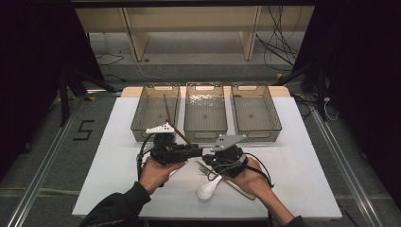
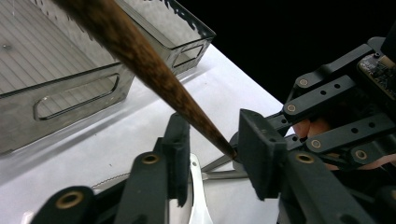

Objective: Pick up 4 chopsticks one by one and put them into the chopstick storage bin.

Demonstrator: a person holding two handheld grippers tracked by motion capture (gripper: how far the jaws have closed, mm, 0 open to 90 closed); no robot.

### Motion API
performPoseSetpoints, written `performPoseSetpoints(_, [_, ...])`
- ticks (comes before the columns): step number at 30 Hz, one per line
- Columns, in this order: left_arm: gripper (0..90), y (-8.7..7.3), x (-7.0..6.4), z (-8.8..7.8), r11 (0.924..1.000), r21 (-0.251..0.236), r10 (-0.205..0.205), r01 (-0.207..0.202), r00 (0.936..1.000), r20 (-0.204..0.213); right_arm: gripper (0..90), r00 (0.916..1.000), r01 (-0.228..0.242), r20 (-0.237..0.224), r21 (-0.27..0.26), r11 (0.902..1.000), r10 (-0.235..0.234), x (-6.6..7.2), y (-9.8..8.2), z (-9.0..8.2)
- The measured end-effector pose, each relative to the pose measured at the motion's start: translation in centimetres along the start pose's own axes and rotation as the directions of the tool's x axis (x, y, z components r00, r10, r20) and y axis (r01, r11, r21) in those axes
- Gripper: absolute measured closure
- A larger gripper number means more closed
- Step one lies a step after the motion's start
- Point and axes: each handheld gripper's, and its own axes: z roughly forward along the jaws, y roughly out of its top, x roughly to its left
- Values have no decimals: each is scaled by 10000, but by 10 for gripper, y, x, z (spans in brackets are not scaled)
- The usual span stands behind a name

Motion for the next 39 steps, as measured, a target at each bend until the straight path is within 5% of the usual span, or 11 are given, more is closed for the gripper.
performPoseSetpoints(16, [834,3,2,-4,9959,-150,-878,894,9927,829,846,10000,8,-92,-324,9995,-11,1,1,-1])
performPoseSetpoints(21, [839,12,9,-16,9959,-224,-867,878,9951,470,752,9992,-331,-258,-471,9983,319,-6,-1,-6])
performPoseSetpoints(26, [838,25,25,-38,9907,-649,-1189,1196,9928,138,567,9975,-680,-240,-407,9969,670,-12,-6,-12])
performPoseSetpoints(39, [837,46,58,-76,9845,-1104,-1464,1364,9853,-884,388,9895,-1406,261,-447,9891,1418,-28,-33,-31])
